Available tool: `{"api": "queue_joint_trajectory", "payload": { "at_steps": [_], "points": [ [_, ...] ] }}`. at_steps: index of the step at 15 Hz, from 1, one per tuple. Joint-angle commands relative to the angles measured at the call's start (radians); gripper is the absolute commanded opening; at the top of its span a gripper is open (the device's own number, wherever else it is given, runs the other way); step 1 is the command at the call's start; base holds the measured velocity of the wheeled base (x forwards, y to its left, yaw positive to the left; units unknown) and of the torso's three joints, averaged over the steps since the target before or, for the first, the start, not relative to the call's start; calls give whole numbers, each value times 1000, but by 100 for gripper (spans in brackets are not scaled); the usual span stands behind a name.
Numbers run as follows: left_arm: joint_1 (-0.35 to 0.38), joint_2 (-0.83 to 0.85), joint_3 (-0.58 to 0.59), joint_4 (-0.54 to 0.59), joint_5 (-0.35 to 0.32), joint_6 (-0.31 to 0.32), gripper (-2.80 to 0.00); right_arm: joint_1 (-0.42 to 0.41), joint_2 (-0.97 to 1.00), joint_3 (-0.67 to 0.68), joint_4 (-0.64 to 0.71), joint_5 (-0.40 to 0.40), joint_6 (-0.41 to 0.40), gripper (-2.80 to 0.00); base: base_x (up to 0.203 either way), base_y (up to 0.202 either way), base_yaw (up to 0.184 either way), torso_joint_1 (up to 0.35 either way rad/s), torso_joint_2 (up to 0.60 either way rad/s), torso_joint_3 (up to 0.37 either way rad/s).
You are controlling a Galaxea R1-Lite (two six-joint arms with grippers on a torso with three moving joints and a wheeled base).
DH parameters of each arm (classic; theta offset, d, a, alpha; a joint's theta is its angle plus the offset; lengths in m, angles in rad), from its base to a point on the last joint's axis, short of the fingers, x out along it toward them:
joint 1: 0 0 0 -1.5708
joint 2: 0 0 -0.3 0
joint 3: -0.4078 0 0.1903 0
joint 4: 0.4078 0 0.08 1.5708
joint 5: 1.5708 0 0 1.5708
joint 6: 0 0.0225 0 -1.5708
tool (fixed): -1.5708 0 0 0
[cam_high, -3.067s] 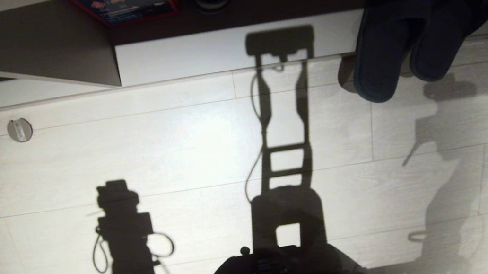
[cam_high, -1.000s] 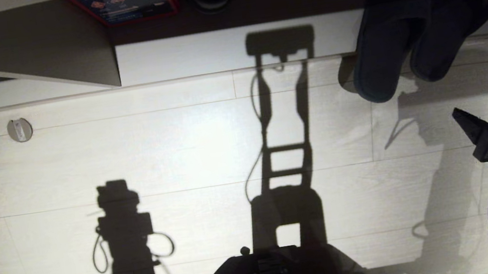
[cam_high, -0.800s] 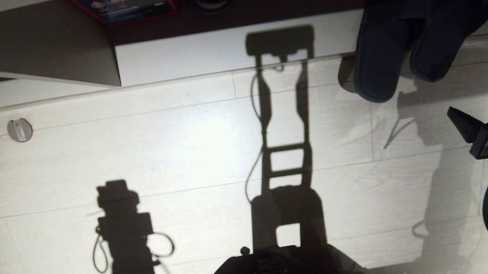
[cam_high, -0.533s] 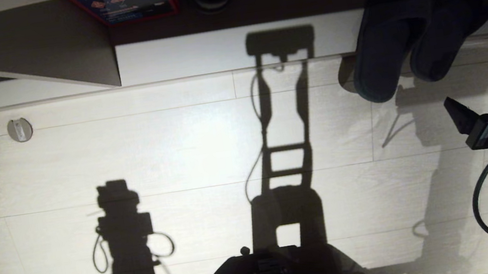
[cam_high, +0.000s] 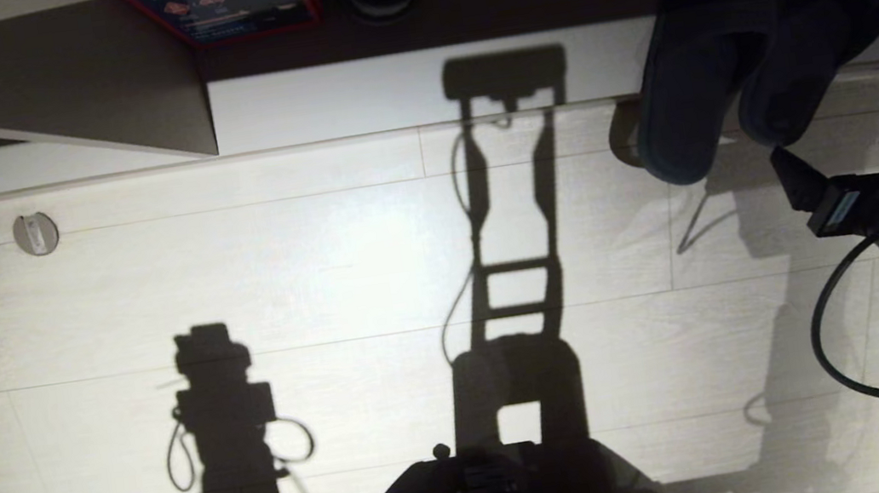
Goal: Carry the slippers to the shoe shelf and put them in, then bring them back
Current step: Pick up the slippers in the shoe cabinet
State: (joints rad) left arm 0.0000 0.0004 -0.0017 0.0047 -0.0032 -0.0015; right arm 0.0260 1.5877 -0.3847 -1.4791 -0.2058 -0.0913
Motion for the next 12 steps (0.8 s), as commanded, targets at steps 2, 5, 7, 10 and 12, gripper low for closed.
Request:
{"api": "queue_joint_trajectory", "payload": {
  "at_steps": [2, 5, 7, 10, 12],
  "points": [
    [0, 0, 0, 0, 0, 0, -280, 3, 25, -31, -14, -2, 1, 0, 0, 0, 0, 0, 0, 0],
    [0, 0, 0, 0, 0, 0, -280, 51, 48, -83, -16, -48, 22, 0, 0, 0, 0, 0, 0, 0],
    [0, 0, 0, 0, 0, 0, -280, 80, 63, -111, -24, -52, 27, 0, 0, 0, 0, 0, 0, 0],
    [0, 0, 0, 0, 0, 0, -280, 87, 76, -129, -33, -58, 27, 0, 0, 0, 0, 0, 0, 0],
    [0, 0, 0, 0, 0, 0, -280, 95, 95, -157, -44, -75, 27, 0, 0, 0, 0, 0, 0, 0]
  ]
}}
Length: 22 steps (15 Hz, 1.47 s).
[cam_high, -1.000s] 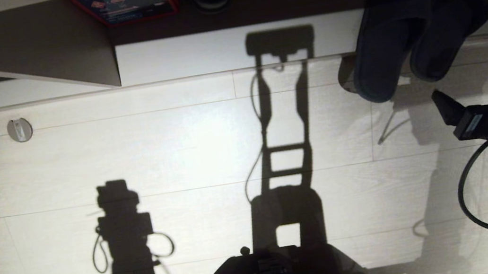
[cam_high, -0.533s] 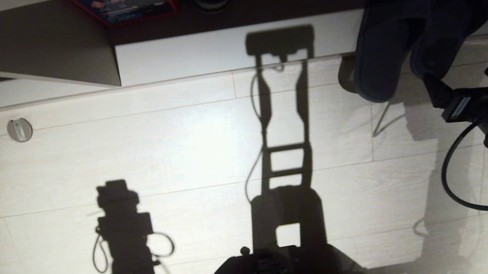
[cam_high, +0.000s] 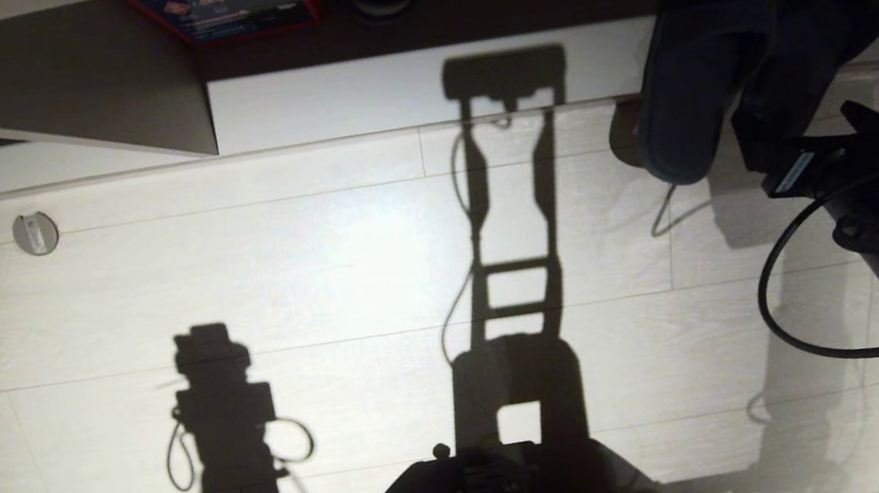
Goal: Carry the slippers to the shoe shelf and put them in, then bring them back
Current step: Pick up the slippers in the shoe cabinet
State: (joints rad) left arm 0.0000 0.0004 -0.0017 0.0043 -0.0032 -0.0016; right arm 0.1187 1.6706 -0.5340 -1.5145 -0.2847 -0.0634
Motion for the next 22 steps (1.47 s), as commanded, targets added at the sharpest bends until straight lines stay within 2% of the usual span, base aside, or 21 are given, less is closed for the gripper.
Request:
{"api": "queue_joint_trajectory", "payload": {
  "at_steps": [1, 3, 6, 16, 22],
  "points": [
    [0, 0, 0, 0, 0, 0, -280, 2, 18, -23, -13, -25, -1, 0, 0, 0, 0, 0, 0, 0],
    [0, 0, 0, 0, 0, 0, -280, 2, 23, -27, -13, -27, -1, 0, 0, 0, 0, 0, 0, 0],
    [0, 0, 0, 0, 0, 0, -280, 3, 57, -65, -15, -89, 0, 0, 0, 0, 0, 0, 0, 0],
    [0, 0, 0, 0, 0, 0, -280, 15, 141, -186, -16, -151, 1, 0, 0, 0, 0, 0, 0, 0],
    [0, 0, 0, 0, 0, 0, -280, 56, 124, -241, -16, -148, -1, 0, 0, 0, 0, 0, 0, 0]
  ]
}}
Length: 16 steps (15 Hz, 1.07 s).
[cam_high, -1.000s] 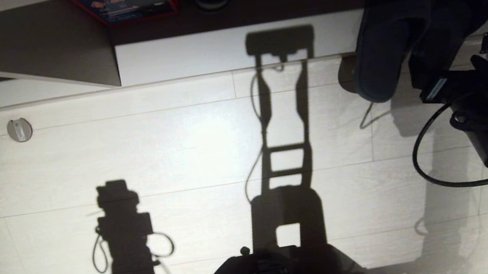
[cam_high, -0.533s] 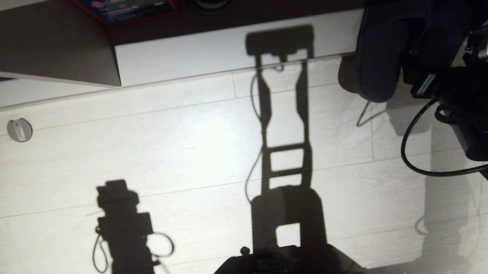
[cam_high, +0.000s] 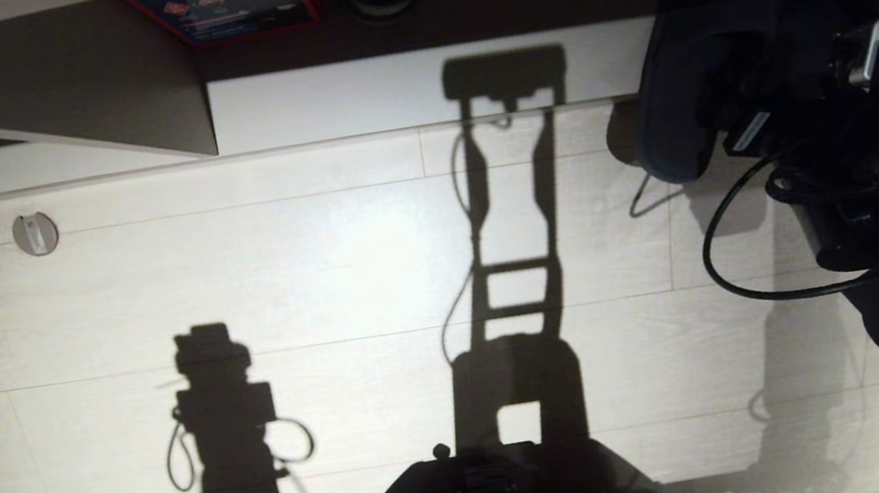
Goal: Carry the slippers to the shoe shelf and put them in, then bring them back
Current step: Pick up the slippers in the shoe cabinet
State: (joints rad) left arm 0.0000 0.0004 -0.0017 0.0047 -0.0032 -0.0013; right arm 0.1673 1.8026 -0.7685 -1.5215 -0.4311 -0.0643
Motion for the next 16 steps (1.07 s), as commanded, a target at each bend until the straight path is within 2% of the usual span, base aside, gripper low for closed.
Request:
{"api": "queue_joint_trajectory", "payload": {
  "at_steps": [1, 10, 16],
  "points": [
    [0, 0, 0, 0, 0, 0, -280, 8, -6, -13, -9, -2, -2, 0, 0, 0, 0, 0, 0, 0],
    [0, 0, 0, 0, 0, 0, -280, 4, 39, -91, -9, -6, -12, 0, 0, 0, 0, 0, 0, 0],
    [0, 0, 0, 0, 0, 0, -280, -37, 77, -134, -9, -28, -8, 0, 0, 0, 0, 0, 0, 0]
  ]
}}
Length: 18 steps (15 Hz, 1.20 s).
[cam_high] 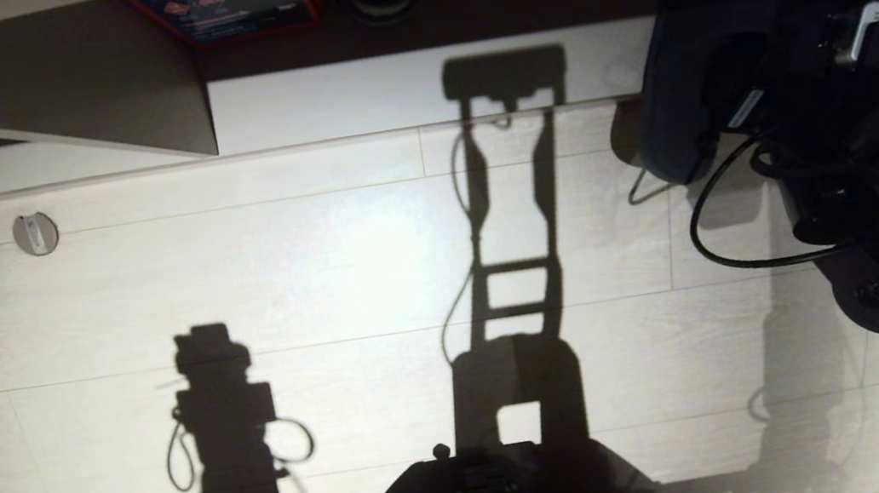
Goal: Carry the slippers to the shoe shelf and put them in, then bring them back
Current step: Pick up the slippers in the shoe cabinet
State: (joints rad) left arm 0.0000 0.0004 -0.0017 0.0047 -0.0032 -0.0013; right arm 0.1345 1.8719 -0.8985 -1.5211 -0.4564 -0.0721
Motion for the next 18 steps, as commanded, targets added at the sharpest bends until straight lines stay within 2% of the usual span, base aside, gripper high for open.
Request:
{"api": "queue_joint_trajectory", "payload": {
  "at_steps": [1, 13, 18],
  "points": [
    [0, 0, 0, 0, 0, 0, -280, -7, 8, -15, -9, -2, -1, 0, 0, 0, 0, 0, 0, 0],
    [0, 0, 0, 0, 0, 0, -280, -44, 99, -178, -9, -1, -35, 0, 0, 0, 0, 0, 0, 0],
    [0, 0, 0, 0, 0, 0, -280, -64, 138, -278, -9, 2, -78, 0, 0, 0, 0, 0, 0, 0]
  ]
}}
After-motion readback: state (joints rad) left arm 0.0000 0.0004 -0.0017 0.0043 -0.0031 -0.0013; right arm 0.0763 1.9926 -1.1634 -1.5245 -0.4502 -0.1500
